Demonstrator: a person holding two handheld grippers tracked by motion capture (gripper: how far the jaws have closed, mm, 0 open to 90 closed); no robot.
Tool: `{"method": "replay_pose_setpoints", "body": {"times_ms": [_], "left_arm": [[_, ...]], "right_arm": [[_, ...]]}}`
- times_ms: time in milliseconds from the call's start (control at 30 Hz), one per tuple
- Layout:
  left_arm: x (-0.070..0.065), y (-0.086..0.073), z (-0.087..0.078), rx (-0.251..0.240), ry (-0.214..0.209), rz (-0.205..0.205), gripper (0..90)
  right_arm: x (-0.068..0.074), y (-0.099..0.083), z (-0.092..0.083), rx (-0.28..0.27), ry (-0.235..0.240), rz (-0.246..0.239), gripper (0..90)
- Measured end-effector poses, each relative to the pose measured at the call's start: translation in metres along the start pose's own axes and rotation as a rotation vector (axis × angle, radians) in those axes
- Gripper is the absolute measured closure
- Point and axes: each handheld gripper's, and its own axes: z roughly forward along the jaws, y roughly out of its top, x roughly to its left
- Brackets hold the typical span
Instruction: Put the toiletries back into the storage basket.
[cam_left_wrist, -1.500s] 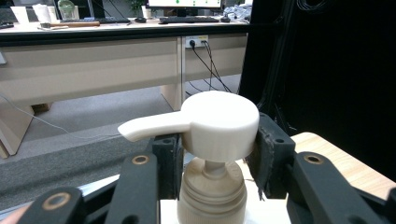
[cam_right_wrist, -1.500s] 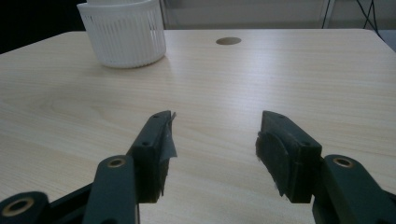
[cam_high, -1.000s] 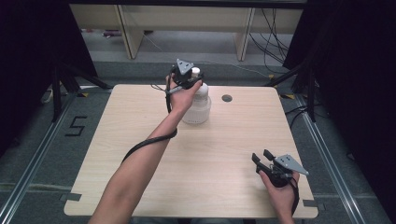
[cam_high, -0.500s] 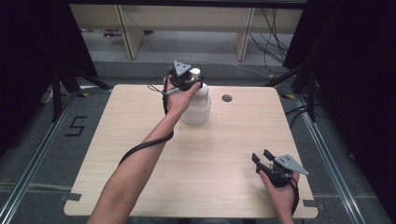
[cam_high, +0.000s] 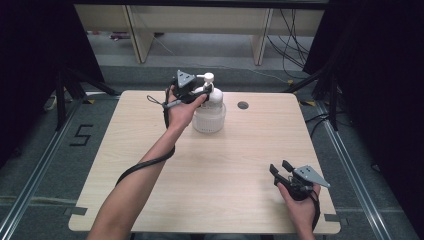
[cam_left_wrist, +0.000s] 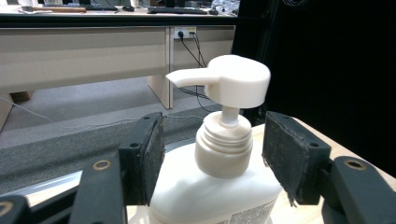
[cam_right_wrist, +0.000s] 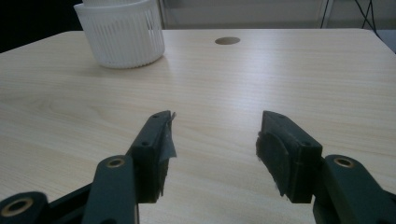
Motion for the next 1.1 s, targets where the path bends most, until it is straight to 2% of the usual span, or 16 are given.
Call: {"method": "replay_pose_setpoints", "body": {"times_ms": [167, 267, 333, 467, 500, 533, 633, 700, 733, 767, 800, 867, 1000, 1033, 1067, 1100], "left_arm": [[0.001, -0.001, -0.012, 0.000, -0.019, 0.005, 37.8], [0.001, -0.003, -0.018, 0.005, -0.046, -0.022, 37.4], [0.001, -0.004, -0.022, 0.010, -0.048, -0.015, 37.1], [0.003, -0.011, -0.031, 0.002, -0.058, -0.014, 37.1], [0.004, -0.014, -0.035, -0.006, -0.059, -0.003, 37.2], [0.004, -0.016, -0.038, -0.011, -0.060, 0.004, 37.4], [0.007, -0.025, -0.050, -0.018, -0.062, 0.003, 37.5], [0.010, -0.031, -0.059, -0.017, -0.069, 0.008, 37.5], [0.011, -0.033, -0.062, -0.018, -0.069, 0.008, 37.4], [0.012, -0.036, -0.067, -0.020, -0.069, 0.015, 37.4], [0.013, -0.038, -0.071, -0.020, -0.069, 0.017, 37.4], [0.017, -0.044, -0.081, -0.026, -0.081, 0.007, 37.3], [0.026, -0.055, -0.101, -0.032, -0.071, 0.005, 37.5], [0.029, -0.058, -0.105, -0.030, -0.066, 0.008, 37.5], [0.033, -0.062, -0.110, -0.033, -0.060, 0.003, 37.6], [0.036, -0.064, -0.114, -0.034, -0.057, 0.003, 37.6]], "right_arm": [[-0.001, 0.000, 0.000, -0.004, 0.005, -0.004, 45.2], [0.001, 0.000, 0.000, 0.000, 0.008, 0.013, 45.2], [-0.001, 0.001, 0.000, 0.004, -0.005, -0.017, 45.1], [0.000, 0.000, 0.001, -0.009, -0.002, -0.005, 45.2], [-0.002, 0.000, 0.002, -0.024, 0.008, -0.018, 45.1], [-0.004, 0.001, 0.000, -0.004, -0.008, -0.042, 45.1], [-0.004, 0.001, 0.000, -0.008, -0.005, -0.044, 45.0], [-0.003, 0.000, 0.003, -0.022, 0.024, -0.019, 45.1], [0.000, -0.001, 0.001, -0.014, 0.012, 0.016, 45.1], [0.000, -0.001, 0.001, -0.016, 0.013, 0.009, 45.1], [-0.004, 0.001, 0.000, -0.006, -0.008, -0.052, 45.1], [-0.002, 0.000, 0.000, -0.010, 0.001, -0.027, 45.0], [-0.004, 0.000, 0.001, -0.019, 0.010, -0.044, 45.2], [0.000, 0.000, 0.001, -0.009, -0.005, -0.007, 45.3], [0.001, 0.000, 0.000, -0.009, -0.002, -0.004, 45.3], [-0.002, 0.000, 0.001, -0.024, -0.001, -0.051, 45.3]]}}
